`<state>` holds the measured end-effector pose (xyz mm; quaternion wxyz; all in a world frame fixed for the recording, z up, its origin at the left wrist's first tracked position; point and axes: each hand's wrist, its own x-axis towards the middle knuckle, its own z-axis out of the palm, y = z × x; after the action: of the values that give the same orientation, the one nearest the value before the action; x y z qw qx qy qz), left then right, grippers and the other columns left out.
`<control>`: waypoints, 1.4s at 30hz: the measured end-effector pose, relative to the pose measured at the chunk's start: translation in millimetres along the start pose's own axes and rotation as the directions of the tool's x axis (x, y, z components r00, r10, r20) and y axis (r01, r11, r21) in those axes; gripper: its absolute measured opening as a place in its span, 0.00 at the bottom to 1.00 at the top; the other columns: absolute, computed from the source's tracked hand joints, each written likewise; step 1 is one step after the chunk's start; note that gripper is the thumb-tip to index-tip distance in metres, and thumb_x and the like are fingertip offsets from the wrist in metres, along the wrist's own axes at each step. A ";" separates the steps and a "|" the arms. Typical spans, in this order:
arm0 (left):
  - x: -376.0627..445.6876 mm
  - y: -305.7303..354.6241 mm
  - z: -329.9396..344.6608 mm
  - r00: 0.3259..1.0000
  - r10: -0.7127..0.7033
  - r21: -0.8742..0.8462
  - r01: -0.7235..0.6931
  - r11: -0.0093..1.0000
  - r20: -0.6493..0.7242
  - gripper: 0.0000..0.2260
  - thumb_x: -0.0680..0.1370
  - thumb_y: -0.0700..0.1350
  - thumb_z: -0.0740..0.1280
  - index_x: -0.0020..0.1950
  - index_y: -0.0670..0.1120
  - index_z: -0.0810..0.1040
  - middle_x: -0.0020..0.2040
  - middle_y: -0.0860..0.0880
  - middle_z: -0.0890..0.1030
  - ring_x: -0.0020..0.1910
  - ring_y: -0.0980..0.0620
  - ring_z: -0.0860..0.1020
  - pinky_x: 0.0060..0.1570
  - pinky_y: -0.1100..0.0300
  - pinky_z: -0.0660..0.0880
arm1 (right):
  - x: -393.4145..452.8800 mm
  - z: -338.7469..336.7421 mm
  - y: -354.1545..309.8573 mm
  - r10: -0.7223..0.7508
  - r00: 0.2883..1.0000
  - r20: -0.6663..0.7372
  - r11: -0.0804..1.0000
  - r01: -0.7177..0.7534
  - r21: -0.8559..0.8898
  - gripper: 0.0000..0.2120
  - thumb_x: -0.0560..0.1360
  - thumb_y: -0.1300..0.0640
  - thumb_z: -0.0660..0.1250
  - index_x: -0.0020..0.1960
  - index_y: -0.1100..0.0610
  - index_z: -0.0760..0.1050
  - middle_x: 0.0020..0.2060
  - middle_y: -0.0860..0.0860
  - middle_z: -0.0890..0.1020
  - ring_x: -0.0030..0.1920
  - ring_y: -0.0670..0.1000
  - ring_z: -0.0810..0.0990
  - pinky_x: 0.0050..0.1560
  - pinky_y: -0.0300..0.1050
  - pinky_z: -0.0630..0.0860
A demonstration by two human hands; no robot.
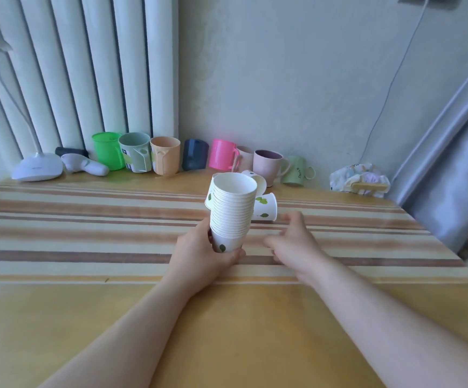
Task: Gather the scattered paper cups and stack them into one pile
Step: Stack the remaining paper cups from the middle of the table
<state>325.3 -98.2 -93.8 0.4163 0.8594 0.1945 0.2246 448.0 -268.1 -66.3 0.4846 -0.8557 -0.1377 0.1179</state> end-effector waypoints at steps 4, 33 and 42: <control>0.6 -3.3 1.9 1.000 0.025 -0.010 -0.025 1.000 -0.010 0.22 0.67 0.59 0.81 0.55 0.56 0.78 0.45 0.58 0.84 0.47 0.58 0.80 0.48 0.55 0.79 | 55.9 -14.9 -30.3 -0.242 0.970 -0.034 0.844 0.193 -0.500 0.37 0.74 0.59 0.71 0.79 0.47 0.60 0.75 0.53 0.61 0.73 0.61 0.69 0.72 0.53 0.70; -4.7 0.0 -4.7 0.999 0.031 -0.041 -0.030 0.999 0.026 0.23 0.67 0.59 0.83 0.58 0.56 0.80 0.46 0.60 0.84 0.48 0.61 0.80 0.47 0.57 0.78 | -12.5 -38.1 -123.2 -0.513 0.827 0.230 0.848 0.529 -0.011 0.27 0.71 0.50 0.84 0.67 0.42 0.78 0.57 0.40 0.84 0.57 0.45 0.85 0.62 0.47 0.83; -1.3 -5.1 -0.1 1.000 0.019 -0.065 -0.018 0.998 0.013 0.20 0.67 0.59 0.82 0.51 0.58 0.77 0.42 0.57 0.83 0.44 0.58 0.80 0.44 0.56 0.78 | 73.7 -3.4 -76.9 -0.292 0.947 -0.134 0.956 0.289 -0.044 0.22 0.75 0.49 0.76 0.68 0.49 0.78 0.63 0.51 0.79 0.61 0.54 0.80 0.55 0.45 0.74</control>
<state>323.4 -95.9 -98.1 0.4432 0.8487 0.1762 0.2287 508.7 -207.2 -3.3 0.4946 -0.8381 -0.2296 -0.0162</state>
